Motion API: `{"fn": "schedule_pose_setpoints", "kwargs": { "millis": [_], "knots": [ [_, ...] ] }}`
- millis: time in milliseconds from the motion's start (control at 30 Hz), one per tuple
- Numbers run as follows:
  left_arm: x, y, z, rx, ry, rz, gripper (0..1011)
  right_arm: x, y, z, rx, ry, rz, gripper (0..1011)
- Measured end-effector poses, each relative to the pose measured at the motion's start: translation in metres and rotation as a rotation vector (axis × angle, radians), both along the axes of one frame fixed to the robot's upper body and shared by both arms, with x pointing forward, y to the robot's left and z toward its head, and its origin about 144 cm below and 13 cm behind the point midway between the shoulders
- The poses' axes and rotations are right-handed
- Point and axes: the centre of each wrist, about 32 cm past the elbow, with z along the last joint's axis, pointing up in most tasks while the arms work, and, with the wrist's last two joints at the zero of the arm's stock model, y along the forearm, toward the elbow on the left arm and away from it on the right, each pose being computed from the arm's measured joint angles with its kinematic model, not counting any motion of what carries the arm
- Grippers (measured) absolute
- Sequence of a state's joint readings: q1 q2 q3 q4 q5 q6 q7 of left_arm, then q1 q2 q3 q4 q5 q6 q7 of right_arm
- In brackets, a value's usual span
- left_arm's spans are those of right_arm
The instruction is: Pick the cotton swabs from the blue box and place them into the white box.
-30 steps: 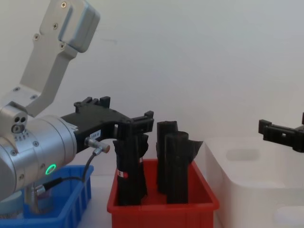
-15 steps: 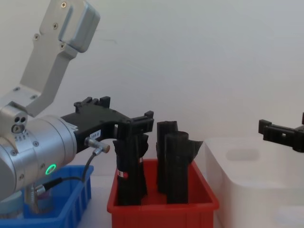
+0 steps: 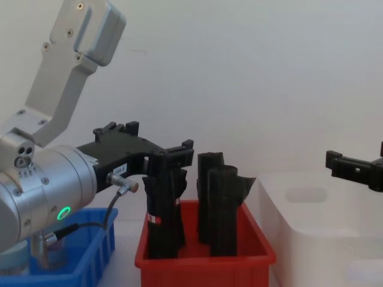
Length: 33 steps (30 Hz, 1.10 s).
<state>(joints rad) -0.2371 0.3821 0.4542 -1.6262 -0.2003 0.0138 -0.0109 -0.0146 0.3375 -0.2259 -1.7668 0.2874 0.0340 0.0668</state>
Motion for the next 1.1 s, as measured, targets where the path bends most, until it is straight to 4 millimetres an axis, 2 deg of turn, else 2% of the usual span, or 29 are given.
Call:
{"fn": "schedule_pose_setpoints", "kwargs": {
  "millis": [567, 1100],
  "knots": [
    [0.000, 0.000, 0.000, 0.000, 0.000, 0.000, 1004, 0.002, 0.001, 0.002, 0.001, 0.002, -0.001, 1001],
    [0.000, 0.000, 0.000, 0.000, 0.000, 0.000, 1004, 0.013, 0.005, 0.022, -0.090, 0.037, 0.062, 1001]
  ]
}}
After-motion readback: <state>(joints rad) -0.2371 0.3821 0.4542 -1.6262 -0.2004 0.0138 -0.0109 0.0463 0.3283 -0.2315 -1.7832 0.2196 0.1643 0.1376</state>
